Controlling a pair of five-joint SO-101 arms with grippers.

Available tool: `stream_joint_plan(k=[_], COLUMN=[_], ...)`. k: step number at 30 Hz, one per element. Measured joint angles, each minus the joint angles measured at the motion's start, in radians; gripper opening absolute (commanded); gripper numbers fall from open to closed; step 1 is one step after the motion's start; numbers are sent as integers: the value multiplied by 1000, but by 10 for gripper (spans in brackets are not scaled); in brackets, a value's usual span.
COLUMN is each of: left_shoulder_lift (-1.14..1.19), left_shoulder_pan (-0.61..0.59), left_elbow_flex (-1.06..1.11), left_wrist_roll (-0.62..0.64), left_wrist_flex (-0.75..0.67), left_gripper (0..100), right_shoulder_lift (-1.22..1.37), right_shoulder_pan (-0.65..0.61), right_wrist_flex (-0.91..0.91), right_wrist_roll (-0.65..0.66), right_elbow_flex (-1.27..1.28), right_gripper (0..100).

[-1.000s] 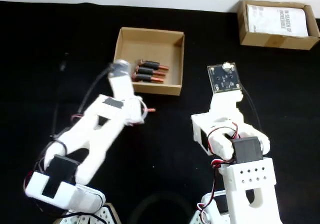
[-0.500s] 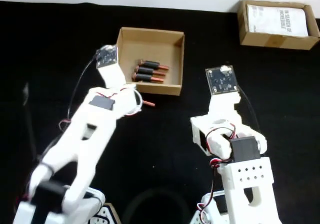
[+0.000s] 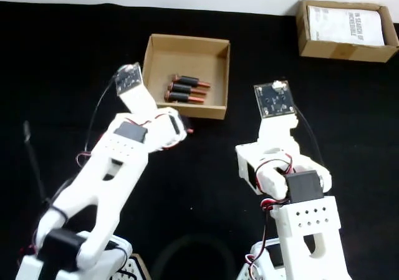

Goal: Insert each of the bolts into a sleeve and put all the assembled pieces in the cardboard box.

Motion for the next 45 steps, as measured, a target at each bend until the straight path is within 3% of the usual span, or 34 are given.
stream_joint_plan(k=[11,20,31,33,37,45], left_shoulder_lift=[233,408,605,628,663,669], left_shoulder_pan=[-3,-100,-118,-118,-135,-141], left_elbow_flex=[-137,-265,-454,-485,-529,-557], left_wrist_roll=[46,46,46,46,46,11], left_wrist_flex=[3,3,149,167,175,198], left_gripper=[252,252,248,199,0,9], right_shoulder_lift=[0,0,0,0,0,0], right_shoulder_pan=[-2,-2,-2,-3,-3,-3], right_wrist_flex=[0,0,0,0,0,0], right_wrist_roll=[0,0,0,0,0,0], right_elbow_flex=[0,0,0,0,0,0], right_gripper=[6,6,6,6,6,6])
